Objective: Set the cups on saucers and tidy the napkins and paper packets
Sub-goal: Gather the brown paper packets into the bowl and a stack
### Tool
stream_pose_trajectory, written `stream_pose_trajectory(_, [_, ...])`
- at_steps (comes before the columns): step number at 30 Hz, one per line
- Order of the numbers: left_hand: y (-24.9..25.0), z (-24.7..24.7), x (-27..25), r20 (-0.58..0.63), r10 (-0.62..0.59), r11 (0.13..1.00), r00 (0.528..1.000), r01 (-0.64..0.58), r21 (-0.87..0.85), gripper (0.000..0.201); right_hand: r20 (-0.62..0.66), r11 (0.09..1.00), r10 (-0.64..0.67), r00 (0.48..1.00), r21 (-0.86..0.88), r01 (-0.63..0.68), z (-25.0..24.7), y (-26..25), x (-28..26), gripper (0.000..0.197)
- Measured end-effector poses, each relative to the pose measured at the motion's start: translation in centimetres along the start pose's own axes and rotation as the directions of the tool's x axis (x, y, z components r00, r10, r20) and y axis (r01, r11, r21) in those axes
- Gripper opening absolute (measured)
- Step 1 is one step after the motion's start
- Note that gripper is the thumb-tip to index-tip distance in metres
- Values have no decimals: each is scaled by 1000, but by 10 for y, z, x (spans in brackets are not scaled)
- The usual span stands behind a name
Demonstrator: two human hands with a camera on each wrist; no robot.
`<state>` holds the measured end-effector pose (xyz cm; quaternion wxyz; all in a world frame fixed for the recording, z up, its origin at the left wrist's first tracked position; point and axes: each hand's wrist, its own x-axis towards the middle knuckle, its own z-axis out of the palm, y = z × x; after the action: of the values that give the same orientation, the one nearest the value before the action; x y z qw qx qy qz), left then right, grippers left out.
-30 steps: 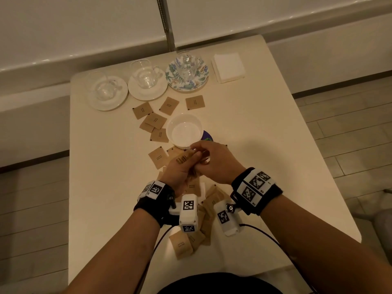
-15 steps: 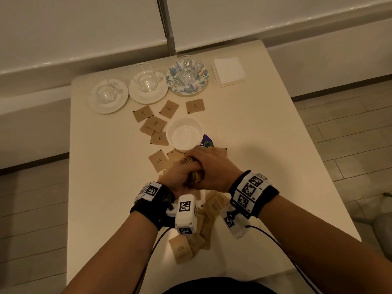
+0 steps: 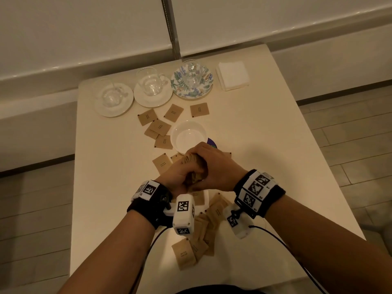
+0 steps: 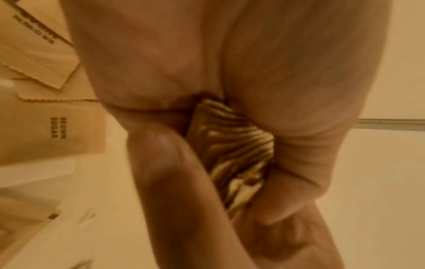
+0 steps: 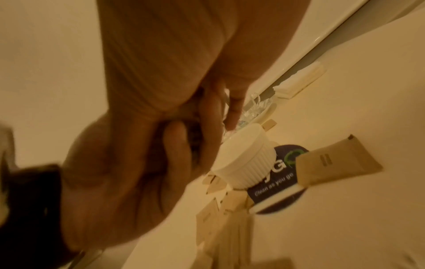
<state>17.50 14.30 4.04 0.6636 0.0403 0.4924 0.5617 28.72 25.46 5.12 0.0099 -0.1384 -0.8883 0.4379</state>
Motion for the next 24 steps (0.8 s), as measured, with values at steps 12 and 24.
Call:
stream_pose_trajectory(12, [64, -20, 19, 13, 193, 973, 981, -193, 131, 44, 96, 842, 173, 980, 503, -197, -65, 18, 63, 34])
stream_pose_trajectory(24, [80, -47, 38, -4, 213, 968, 977, -210, 137, 54, 12, 868, 209, 978, 458, -191, -54, 37, 111, 17])
